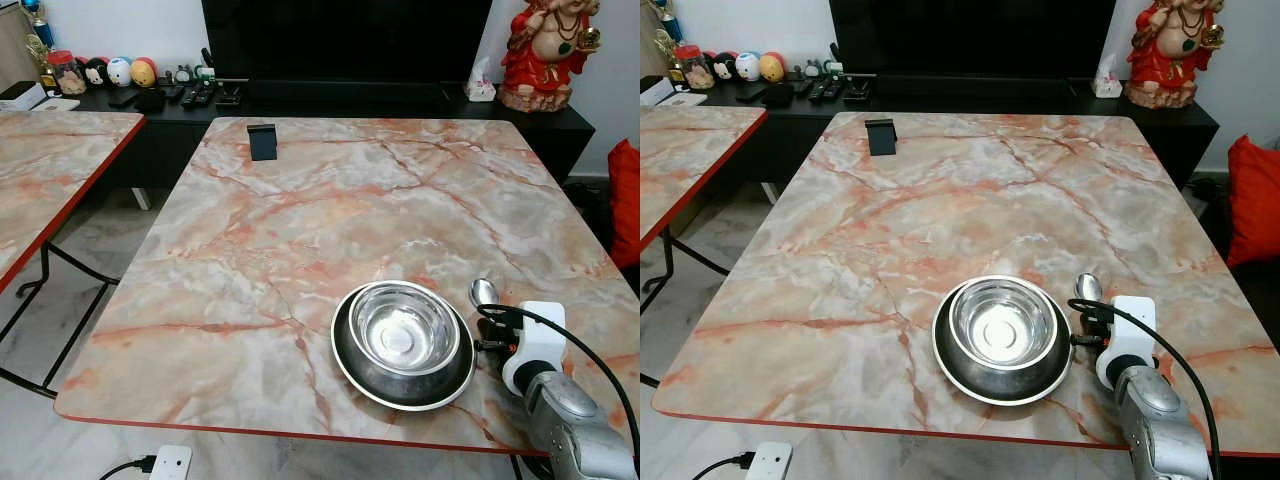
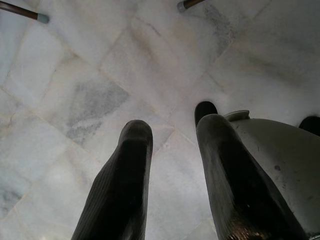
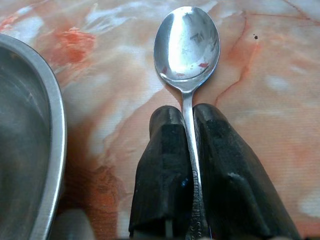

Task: Setting the table

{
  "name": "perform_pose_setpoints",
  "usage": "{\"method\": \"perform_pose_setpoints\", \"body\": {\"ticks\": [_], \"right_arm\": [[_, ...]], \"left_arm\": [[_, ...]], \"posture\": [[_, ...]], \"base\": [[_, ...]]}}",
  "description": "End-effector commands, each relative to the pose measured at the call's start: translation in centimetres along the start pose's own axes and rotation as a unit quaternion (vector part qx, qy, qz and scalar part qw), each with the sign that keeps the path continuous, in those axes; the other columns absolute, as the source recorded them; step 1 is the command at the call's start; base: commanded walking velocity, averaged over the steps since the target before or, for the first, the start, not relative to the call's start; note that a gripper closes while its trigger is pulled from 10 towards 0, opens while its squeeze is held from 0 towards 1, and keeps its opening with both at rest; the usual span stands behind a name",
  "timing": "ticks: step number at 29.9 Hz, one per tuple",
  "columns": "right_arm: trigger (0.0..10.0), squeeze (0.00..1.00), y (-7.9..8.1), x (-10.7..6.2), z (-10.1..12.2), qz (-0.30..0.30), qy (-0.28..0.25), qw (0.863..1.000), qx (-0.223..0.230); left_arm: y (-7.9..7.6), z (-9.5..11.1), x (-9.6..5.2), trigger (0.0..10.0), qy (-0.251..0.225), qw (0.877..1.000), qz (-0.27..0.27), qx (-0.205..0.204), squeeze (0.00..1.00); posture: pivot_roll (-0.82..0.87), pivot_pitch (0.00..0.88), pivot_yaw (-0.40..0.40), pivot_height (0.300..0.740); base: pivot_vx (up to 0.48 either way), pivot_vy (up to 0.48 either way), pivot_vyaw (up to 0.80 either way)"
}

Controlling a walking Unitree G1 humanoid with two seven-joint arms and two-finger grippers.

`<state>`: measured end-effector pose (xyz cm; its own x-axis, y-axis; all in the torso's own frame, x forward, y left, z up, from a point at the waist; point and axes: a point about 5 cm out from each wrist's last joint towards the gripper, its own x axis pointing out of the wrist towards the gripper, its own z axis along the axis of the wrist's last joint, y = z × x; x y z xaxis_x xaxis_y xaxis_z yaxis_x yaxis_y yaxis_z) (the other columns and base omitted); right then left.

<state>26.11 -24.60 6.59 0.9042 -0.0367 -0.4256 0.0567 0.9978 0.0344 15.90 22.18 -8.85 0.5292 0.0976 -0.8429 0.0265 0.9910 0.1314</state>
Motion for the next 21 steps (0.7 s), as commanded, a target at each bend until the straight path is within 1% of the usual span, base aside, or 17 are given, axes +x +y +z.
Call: {"method": "perform_pose_setpoints", "body": {"ticks": [1,4,5,21], "right_arm": [[10.0,0.00,0.47,0.21,-0.54,0.007,0.015,1.000,0.002],[10.0,0.00,0.49,0.21,-0.55,0.008,0.015,1.000,0.003],[10.0,0.09,0.51,0.22,-0.55,0.009,0.015,1.000,0.003],[10.0,0.09,0.46,0.21,-0.84,0.007,0.020,1.000,0.001]], "left_arm": [[-0.06,-0.12,-0.01,10.0,0.004,1.000,-0.001,0.016,0.00],[0.01,-0.09,0.00,10.0,0.004,1.000,-0.001,0.016,0.00],[0.06,-0.07,-0.01,10.0,0.004,1.000,-0.001,0.016,0.00],[0.29,-0.25,-0.06,10.0,0.007,1.000,0.001,0.017,0.00]], "posture": [[-0.03,0.000,0.019,0.731],[-0.03,0.000,0.019,0.731],[-0.03,0.000,0.020,0.731],[-0.03,0.000,0.022,0.731]], "base": [[0.000,0.000,0.00],[0.000,0.000,0.00],[0.000,0.000,0.00],[0.000,0.000,0.00]]}}
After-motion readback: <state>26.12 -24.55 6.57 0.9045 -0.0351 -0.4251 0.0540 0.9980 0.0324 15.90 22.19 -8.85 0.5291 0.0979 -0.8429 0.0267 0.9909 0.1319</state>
